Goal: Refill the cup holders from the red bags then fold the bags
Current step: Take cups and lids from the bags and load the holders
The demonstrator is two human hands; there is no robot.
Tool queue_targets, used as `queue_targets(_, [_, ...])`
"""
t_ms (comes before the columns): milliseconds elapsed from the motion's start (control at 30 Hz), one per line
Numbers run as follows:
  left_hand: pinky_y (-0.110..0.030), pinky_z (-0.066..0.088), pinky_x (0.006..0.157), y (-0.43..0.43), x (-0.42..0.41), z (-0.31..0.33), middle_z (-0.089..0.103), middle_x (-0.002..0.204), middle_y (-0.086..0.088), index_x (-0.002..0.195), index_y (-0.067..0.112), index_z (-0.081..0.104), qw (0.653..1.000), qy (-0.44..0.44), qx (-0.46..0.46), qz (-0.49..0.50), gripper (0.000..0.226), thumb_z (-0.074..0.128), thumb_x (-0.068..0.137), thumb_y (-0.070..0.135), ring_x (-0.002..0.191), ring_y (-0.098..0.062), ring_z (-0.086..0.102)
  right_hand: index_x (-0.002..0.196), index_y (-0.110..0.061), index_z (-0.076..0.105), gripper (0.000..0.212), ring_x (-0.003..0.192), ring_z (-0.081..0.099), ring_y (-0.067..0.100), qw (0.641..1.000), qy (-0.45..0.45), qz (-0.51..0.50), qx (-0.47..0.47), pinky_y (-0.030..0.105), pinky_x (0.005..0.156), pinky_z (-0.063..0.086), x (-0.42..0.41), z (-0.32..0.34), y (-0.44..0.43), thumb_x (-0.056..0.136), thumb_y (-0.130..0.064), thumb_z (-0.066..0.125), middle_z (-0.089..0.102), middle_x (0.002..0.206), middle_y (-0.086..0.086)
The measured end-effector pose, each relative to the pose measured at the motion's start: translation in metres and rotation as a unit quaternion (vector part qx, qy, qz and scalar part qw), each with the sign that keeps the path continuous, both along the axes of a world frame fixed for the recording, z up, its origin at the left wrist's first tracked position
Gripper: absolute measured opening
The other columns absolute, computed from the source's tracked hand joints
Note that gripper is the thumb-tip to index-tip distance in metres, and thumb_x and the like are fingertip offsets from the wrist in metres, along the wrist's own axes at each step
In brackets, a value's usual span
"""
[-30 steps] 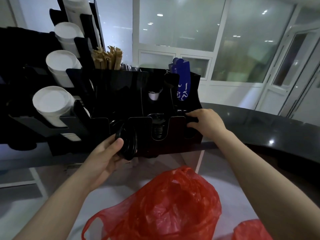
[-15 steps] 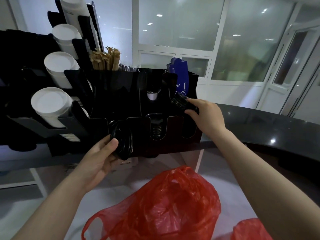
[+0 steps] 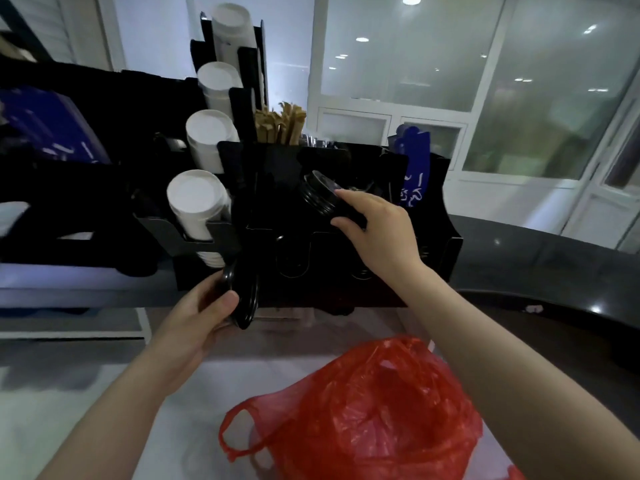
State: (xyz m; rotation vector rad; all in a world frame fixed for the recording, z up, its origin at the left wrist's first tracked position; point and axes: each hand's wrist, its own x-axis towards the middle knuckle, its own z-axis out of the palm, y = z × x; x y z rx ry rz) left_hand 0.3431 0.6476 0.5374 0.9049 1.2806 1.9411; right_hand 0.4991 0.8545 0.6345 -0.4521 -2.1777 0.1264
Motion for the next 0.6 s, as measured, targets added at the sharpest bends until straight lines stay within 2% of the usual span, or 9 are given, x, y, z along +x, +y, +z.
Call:
queue_targets(133, [-0.022,0.055,0.071,-0.022,-0.002,-0.002,0.071,0.111,-0.001,0.105,0.034,0.069,1.0,-0.007,0.002,0.021,0.076,0.091,0.036,0.057,0.098,-0.017,0.068,0.131,-0.018,0.057,0.044,0.121,0.055,0.016,0.999,-0.046,-0.007,0.016,0.024,0.096,0.04,-0.032,-0.007,-0.014,0.09,-0.03,0.064,0.061,0.13,-0.001])
queue_targets(267, [-0.025,0.056,0.073,-0.036,-0.003,-0.001,0.071,0.11,-0.002,0.111,0.03,0.063,0.999,-0.011,-0.005,0.034,0.087,0.091,0.033,0.057,0.098,-0.019,0.068,0.132,-0.012,0.056,0.044,0.126,0.051,0.023,0.988,-0.125,-0.041,0.081,0.033,0.1,0.042,-0.056,-0.016,-0.017,0.09,-0.025,0.063,0.059,0.133,0.006])
queue_targets(367, [-0.027,0.057,0.075,-0.042,-0.004,0.0,0.07,0.111,-0.002,0.115,0.029,0.06,0.999,-0.008,-0.017,0.04,0.094,0.09,0.032,0.058,0.099,-0.019,0.067,0.117,-0.01,0.063,0.031,0.11,0.06,0.025,0.979,-0.155,-0.06,0.121,0.037,0.087,0.05,-0.069,-0.019,-0.014,0.089,-0.024,0.065,0.067,0.114,0.005])
queue_targets(467, [-0.028,0.057,0.077,-0.047,-0.006,0.001,0.07,0.111,-0.001,0.116,0.028,0.059,0.999,-0.006,-0.022,0.043,0.095,0.09,0.031,0.058,0.101,-0.02,0.067,0.099,-0.014,0.063,0.017,0.09,0.063,0.021,0.963,-0.193,-0.089,0.163,0.03,0.072,0.045,-0.078,-0.025,-0.011,0.089,-0.027,0.064,0.067,0.094,-0.001])
queue_targets(533, [-0.027,0.056,0.076,-0.049,-0.007,0.002,0.07,0.112,0.0,0.119,0.028,0.057,0.999,0.0,-0.025,0.04,0.094,0.09,0.035,0.054,0.102,-0.02,0.067,0.1,-0.016,0.064,0.018,0.091,0.063,0.02,0.958,-0.214,-0.092,0.165,0.03,0.076,0.041,-0.08,-0.03,-0.01,0.088,-0.03,0.064,0.067,0.094,-0.002])
queue_targets(600, [-0.027,0.056,0.077,-0.05,-0.009,0.001,0.069,0.114,0.002,0.122,0.028,0.055,0.999,0.007,-0.034,0.04,0.083,0.087,0.047,0.044,0.105,-0.02,0.066,0.108,-0.018,0.064,0.026,0.101,0.06,0.02,0.948,-0.254,-0.095,0.17,0.032,0.089,0.039,-0.081,-0.038,-0.008,0.089,-0.035,0.063,0.068,0.103,-0.003])
